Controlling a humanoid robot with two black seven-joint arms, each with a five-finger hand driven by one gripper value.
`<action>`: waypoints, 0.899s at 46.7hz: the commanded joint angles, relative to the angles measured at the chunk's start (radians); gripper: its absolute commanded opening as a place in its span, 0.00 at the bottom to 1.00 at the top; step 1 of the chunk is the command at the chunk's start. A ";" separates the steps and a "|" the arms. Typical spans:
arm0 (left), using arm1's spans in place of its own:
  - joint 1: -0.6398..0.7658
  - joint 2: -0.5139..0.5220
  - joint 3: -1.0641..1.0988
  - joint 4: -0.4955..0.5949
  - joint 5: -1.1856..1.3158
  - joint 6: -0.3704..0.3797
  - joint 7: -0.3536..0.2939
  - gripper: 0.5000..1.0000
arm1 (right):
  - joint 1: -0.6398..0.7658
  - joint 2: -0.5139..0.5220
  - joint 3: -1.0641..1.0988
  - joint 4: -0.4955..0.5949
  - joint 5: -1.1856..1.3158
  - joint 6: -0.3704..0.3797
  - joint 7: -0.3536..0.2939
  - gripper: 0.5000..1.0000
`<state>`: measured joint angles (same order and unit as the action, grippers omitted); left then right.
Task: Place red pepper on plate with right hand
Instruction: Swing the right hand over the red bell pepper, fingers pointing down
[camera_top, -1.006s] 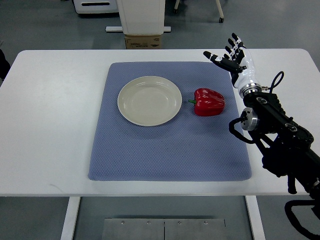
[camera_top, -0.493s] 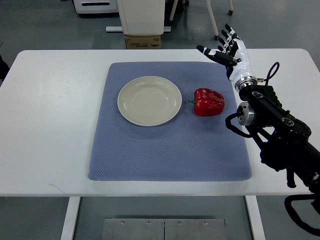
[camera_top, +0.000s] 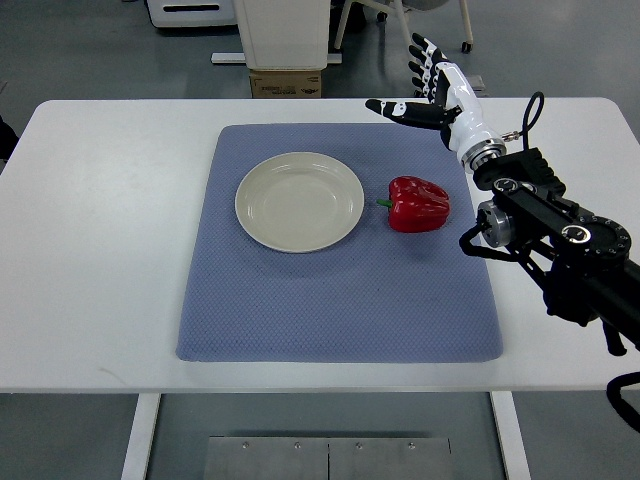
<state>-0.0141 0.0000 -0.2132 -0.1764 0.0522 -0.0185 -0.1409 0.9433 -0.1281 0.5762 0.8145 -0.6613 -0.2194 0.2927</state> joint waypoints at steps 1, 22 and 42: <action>0.000 0.000 0.000 0.000 0.000 0.000 0.000 1.00 | 0.026 -0.036 -0.076 0.021 0.000 0.002 0.000 1.00; 0.000 0.000 0.000 0.000 0.000 0.000 0.001 1.00 | 0.146 -0.137 -0.412 0.120 -0.014 0.005 0.003 0.99; 0.000 0.000 0.000 0.000 0.000 0.000 0.001 1.00 | 0.261 -0.159 -0.618 0.138 -0.057 0.018 0.003 0.99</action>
<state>-0.0137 0.0000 -0.2132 -0.1764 0.0522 -0.0183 -0.1407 1.1990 -0.2871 -0.0264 0.9518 -0.7028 -0.2023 0.2947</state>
